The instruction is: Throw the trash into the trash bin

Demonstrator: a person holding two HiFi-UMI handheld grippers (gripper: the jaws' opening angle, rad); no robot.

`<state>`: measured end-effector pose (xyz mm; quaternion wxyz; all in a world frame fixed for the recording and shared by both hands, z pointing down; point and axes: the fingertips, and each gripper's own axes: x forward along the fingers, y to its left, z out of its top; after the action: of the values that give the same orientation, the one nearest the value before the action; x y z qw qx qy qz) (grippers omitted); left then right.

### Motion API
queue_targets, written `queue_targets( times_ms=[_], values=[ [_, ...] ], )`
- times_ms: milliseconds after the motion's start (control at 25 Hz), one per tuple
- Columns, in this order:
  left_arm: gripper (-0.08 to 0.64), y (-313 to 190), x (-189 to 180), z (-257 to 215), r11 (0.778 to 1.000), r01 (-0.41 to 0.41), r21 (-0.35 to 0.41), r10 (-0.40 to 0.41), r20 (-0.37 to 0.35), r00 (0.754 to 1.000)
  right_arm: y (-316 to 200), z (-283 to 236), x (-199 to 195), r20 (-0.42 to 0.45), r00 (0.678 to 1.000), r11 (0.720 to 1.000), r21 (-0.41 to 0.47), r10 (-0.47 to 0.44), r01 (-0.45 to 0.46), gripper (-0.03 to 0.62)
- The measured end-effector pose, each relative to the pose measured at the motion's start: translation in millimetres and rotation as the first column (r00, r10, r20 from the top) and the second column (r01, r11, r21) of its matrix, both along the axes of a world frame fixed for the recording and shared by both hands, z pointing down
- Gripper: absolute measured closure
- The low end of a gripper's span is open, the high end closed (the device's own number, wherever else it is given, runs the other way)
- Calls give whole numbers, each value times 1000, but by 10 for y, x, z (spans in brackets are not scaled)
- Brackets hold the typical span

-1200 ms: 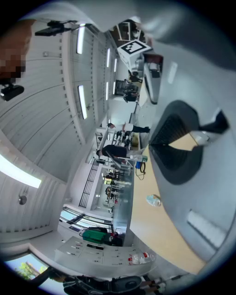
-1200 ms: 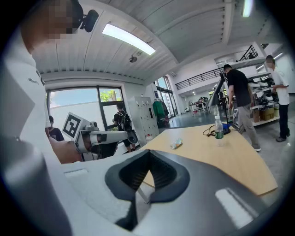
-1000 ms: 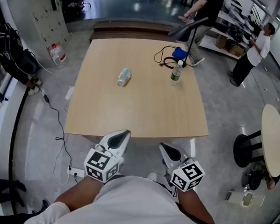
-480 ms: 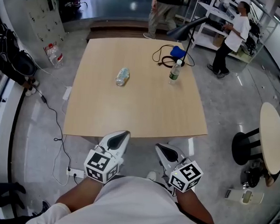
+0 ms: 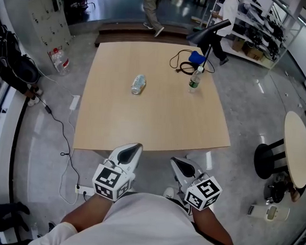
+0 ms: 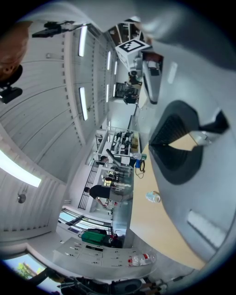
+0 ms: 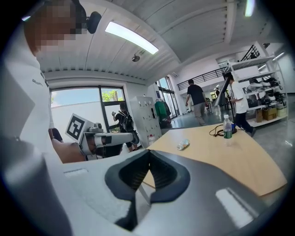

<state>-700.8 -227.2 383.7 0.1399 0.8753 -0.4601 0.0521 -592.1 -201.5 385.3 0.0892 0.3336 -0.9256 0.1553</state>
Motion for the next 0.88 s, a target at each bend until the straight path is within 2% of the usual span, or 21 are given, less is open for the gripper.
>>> queue_targets(
  times_ms=[400,560,880],
  values=[
    [552,114,-379,44,999,-39,3,39,22,999,83,49,-306,7,996,996,-3,90,-90,591],
    [552,186,-514,141,999,-50,-16,50,32,998,137,68,-465,-8,997,997,-6,72,-72,591],
    [552,169,-668,186,1000,-14,-25,14,8,1000,-42,40,-588,-25,998,998,-3,58,-58,591]
  ],
)
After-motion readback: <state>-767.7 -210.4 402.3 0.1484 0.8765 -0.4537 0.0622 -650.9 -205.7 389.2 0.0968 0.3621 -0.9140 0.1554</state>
